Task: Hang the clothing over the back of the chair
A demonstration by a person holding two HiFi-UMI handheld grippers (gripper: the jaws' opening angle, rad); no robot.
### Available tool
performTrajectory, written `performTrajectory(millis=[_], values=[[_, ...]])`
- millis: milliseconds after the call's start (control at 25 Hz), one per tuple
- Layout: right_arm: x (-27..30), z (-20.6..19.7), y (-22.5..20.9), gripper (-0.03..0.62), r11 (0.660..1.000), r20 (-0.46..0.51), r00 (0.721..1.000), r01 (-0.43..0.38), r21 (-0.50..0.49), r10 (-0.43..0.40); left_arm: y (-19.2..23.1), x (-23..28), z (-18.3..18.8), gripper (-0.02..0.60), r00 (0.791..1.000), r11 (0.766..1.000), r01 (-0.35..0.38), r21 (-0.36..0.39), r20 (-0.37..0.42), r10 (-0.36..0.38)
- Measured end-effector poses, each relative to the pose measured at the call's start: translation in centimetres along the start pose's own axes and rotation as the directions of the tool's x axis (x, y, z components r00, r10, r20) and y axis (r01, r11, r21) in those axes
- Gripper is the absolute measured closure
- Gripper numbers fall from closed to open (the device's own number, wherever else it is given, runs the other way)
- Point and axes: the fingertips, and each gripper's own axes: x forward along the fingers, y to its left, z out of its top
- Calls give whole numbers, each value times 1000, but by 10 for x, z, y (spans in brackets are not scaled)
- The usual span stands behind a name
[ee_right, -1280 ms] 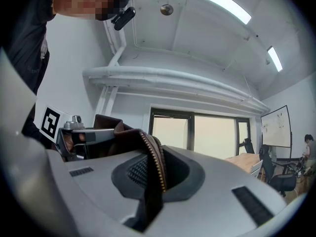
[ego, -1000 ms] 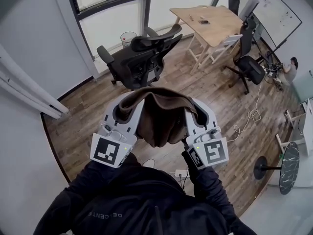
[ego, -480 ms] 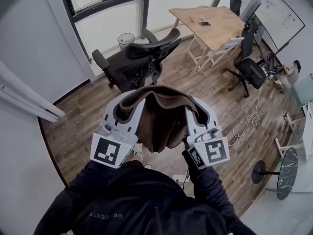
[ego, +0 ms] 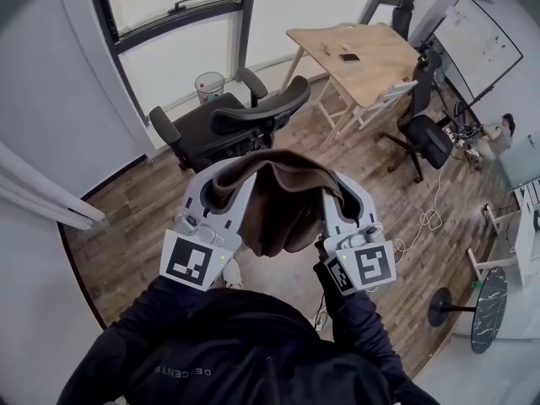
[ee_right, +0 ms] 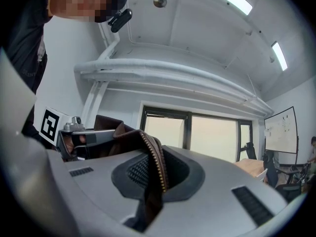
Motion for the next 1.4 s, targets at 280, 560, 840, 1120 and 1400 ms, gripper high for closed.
performTrajectory(millis=[280,560,840,1120,1400], values=[[34,4,-33,565,999,12,999,41,-15,-41,18,41,-3,529,999,999,47,25,15,-48],[66,9,-66,565,1000,34,999,-9,-30,10,29,78,-2,529,1000,999,-9,45,24,8],[104,8,-91,565,985,58,985,-158,-64,162,41,116,-6,529,987,983,-163,87,17,162],[134,18,-119,565,934,100,929,-348,-84,356,45,152,0,529,939,933,-343,108,29,342],[172,51,-141,565,882,171,865,-463,-85,471,62,185,35,529,886,870,-464,168,100,454]])
